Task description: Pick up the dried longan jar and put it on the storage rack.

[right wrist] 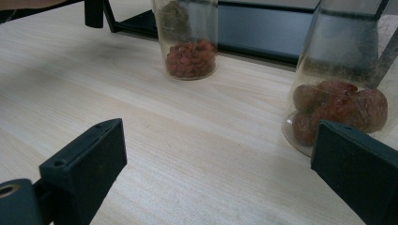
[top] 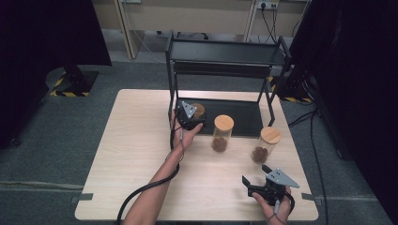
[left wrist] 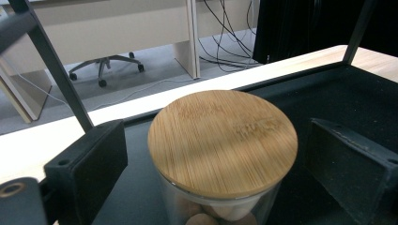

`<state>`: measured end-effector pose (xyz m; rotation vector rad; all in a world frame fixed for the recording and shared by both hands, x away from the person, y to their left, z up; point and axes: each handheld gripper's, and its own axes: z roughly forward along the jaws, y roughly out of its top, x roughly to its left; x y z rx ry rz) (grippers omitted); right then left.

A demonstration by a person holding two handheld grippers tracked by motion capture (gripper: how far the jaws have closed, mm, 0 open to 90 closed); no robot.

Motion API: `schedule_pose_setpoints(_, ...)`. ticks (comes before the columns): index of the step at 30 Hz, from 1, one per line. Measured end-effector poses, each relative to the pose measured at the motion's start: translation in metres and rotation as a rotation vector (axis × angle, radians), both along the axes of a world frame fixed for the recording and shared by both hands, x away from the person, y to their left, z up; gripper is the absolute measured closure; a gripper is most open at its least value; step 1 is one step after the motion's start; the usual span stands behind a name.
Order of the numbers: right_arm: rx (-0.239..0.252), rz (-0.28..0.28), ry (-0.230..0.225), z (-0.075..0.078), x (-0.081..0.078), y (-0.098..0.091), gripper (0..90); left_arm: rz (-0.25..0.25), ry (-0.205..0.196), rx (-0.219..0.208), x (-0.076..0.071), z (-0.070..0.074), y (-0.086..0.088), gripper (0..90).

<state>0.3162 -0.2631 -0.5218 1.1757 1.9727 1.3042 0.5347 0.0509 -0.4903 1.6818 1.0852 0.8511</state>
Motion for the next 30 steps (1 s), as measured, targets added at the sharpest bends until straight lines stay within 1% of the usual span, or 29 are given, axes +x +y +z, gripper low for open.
schedule_pose_setpoints(2, -0.001, -0.001, 0.001, 0.000, 0.000, 0.000, 4.1, -0.002, 0.004, -0.001, -0.002, 0.003, 0.000, 6.1)
schedule_pose_setpoints(7, -0.003, -0.001, 0.001, 0.000, 0.000, 0.000, 4.1, -0.020, -0.008, -0.015, -0.008, 0.010, -0.001, 6.1)
schedule_pose_setpoints(11, -0.004, -0.001, 0.000, 0.000, 0.000, 0.000, 4.0, -0.026, 0.002, -0.031, -0.012, 0.011, 0.001, 6.1)
schedule_pose_setpoints(12, -0.004, -0.001, -0.001, 0.000, 0.000, 0.000, 4.1, -0.027, 0.005, -0.027, -0.013, 0.012, 0.001, 6.0)
schedule_pose_setpoints(15, -0.005, -0.001, 0.000, 0.000, 0.000, 0.000, 4.0, -0.034, 0.002, -0.033, -0.017, 0.012, 0.002, 6.0)
schedule_pose_setpoints(23, -0.007, 0.000, 0.000, 0.000, 0.000, 0.001, 4.0, -0.054, 0.001, -0.020, -0.025, 0.009, 0.003, 6.1)
schedule_pose_setpoints(29, -0.007, 0.000, 0.000, 0.000, 0.000, 0.001, 4.0, -0.062, 0.007, -0.036, -0.031, 0.008, 0.003, 6.1)
schedule_pose_setpoints(30, -0.008, 0.000, 0.001, 0.000, 0.000, 0.001, 4.0, -0.066, 0.006, -0.032, -0.033, 0.008, 0.003, 6.0)
